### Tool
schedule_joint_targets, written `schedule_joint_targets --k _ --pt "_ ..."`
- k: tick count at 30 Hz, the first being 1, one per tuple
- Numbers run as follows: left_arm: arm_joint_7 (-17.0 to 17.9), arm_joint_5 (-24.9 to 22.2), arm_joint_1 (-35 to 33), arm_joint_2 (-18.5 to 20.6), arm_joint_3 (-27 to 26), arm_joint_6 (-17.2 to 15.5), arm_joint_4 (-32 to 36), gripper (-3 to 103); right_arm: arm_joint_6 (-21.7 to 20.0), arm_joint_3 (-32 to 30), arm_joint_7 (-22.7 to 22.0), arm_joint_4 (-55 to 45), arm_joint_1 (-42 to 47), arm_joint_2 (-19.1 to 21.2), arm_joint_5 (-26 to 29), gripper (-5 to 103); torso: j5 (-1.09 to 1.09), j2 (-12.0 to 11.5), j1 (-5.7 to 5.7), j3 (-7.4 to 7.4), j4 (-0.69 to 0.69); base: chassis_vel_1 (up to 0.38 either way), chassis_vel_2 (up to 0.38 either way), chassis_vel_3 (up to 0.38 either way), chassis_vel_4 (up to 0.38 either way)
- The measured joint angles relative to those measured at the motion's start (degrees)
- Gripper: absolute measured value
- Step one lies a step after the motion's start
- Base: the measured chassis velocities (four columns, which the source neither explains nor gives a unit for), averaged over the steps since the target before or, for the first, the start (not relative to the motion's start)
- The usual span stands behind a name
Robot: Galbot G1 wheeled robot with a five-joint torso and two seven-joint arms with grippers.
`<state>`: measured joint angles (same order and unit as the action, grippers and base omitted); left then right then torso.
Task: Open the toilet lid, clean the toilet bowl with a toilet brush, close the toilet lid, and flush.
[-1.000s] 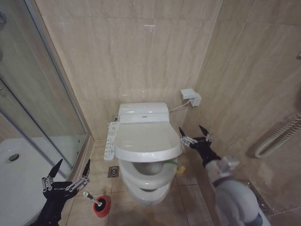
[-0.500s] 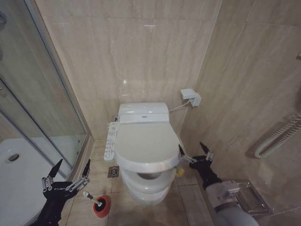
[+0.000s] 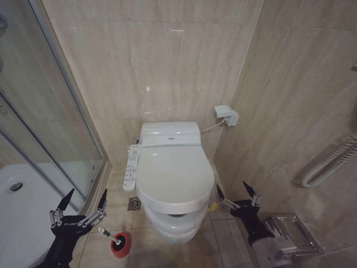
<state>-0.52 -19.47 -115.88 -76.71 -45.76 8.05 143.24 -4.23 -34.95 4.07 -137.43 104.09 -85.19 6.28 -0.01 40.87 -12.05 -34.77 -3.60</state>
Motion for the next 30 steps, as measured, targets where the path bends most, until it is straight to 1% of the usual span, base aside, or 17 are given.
schedule_joint_targets --k 2,9,13,16,22,26,27,30 --pt "0.0 0.0 0.0 0.0 0.0 0.0 0.0 99 1.1 -0.34 0.05 -0.79 0.82 -0.78 -0.11 100 0.0 0.0 0.0 0.0 0.0 0.0 0.0 0.0 0.0" --pt "0.0 0.0 0.0 0.0 0.0 0.0 0.0 99 0.12 -0.36 -1.57 -1.66 -0.41 -0.56 -0.09 100 0.0 0.0 0.0 0.0 0.01 0.0 0.0 0.0 0.0" --pt "0.0 0.0 0.0 0.0 0.0 0.0 0.0 99 -0.51 -0.05 -3.17 -0.37 -1.59 0.18 -1.3 100 0.01 0.0 0.0 0.0 0.01 0.0 0.0 0.0 0.0" --pt "0.0 0.0 0.0 0.0 0.0 0.0 0.0 99 0.22 -0.28 -5.11 1.0 -2.11 0.91 -2.29 100 0.01 0.0 0.0 0.0 0.01 0.0 0.0 0.0 0.0" --pt "0.0 0.0 0.0 0.0 0.0 0.0 0.0 99 0.45 -0.93 -7.15 1.63 -2.72 0.98 -2.34 100 0.01 0.0 0.0 0.0 0.01 0.0 0.0 0.0 0.0" --pt "0.0 0.0 0.0 0.0 0.0 0.0 0.0 99 -0.77 -0.94 -8.67 1.63 -2.15 1.72 -2.16 100 0.01 0.0 0.0 0.0 -0.01 0.0 0.0 0.0 0.0" --pt "0.0 0.0 0.0 0.0 0.0 0.0 0.0 99 -1.5 -1.09 -9.31 1.63 -2.21 2.44 -1.67 100 0.01 0.0 0.0 0.0 0.0 0.0 0.0 0.0 0.0" --pt "0.0 0.0 0.0 0.0 0.0 0.0 0.0 99 -4.14 -2.35 -10.22 0.6 -3.9 4.28 1.88 100 0.02 0.0 0.0 0.0 0.01 0.0 0.0 0.0 0.0"
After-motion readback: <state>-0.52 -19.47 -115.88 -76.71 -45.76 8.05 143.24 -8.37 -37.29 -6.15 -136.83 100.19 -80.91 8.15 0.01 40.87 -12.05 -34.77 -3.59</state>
